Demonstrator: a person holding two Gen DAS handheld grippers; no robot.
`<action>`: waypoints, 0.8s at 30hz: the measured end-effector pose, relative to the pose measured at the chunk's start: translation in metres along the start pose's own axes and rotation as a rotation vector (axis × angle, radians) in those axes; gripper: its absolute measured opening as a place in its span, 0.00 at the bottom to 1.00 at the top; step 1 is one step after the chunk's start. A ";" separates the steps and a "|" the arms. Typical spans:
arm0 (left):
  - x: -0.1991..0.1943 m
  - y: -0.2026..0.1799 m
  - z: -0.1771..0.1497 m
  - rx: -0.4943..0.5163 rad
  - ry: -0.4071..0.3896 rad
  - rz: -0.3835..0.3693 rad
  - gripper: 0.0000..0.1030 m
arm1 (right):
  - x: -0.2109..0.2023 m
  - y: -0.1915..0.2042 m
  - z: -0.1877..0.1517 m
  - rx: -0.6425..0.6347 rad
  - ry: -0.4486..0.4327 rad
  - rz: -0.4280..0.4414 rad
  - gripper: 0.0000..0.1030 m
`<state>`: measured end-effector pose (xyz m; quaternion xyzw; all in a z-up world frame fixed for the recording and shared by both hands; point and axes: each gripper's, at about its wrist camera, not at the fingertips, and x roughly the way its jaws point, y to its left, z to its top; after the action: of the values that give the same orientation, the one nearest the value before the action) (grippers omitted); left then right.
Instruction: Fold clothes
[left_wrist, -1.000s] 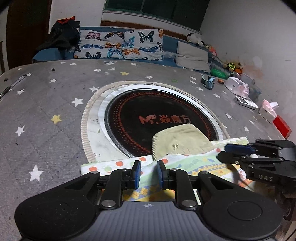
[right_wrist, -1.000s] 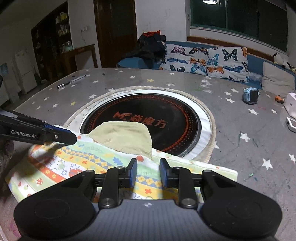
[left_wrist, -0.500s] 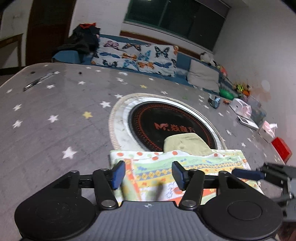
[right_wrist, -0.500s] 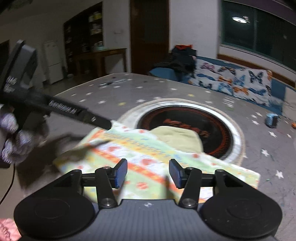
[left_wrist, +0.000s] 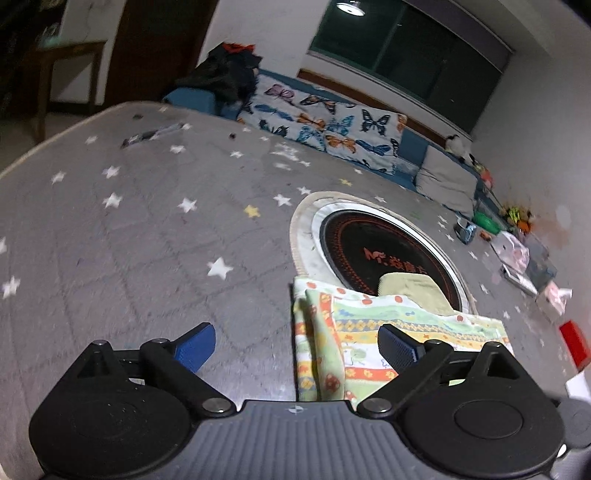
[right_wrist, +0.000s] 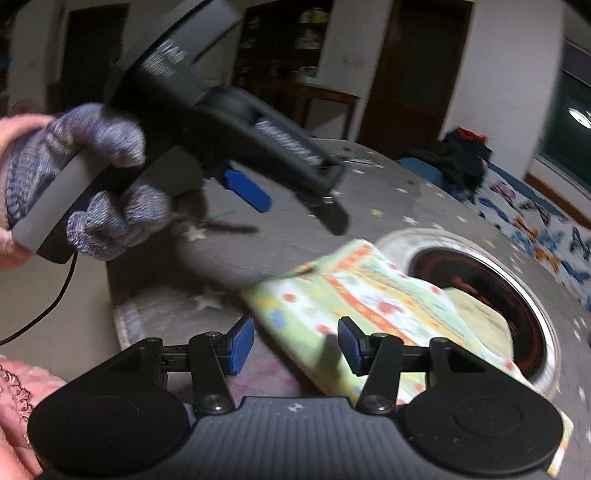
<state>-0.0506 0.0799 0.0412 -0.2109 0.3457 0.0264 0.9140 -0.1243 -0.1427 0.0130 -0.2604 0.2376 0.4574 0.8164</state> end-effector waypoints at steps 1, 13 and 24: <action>0.000 0.002 -0.001 -0.017 0.006 -0.006 0.94 | 0.003 0.005 0.002 -0.019 0.002 0.003 0.49; 0.005 0.004 -0.005 -0.113 0.034 -0.050 0.94 | 0.028 0.024 0.009 -0.112 0.034 -0.042 0.34; 0.008 0.005 0.000 -0.217 0.066 -0.109 0.92 | 0.015 -0.001 0.017 0.063 -0.024 -0.005 0.12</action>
<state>-0.0455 0.0835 0.0338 -0.3279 0.3588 0.0071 0.8739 -0.1138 -0.1232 0.0165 -0.2295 0.2414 0.4509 0.8281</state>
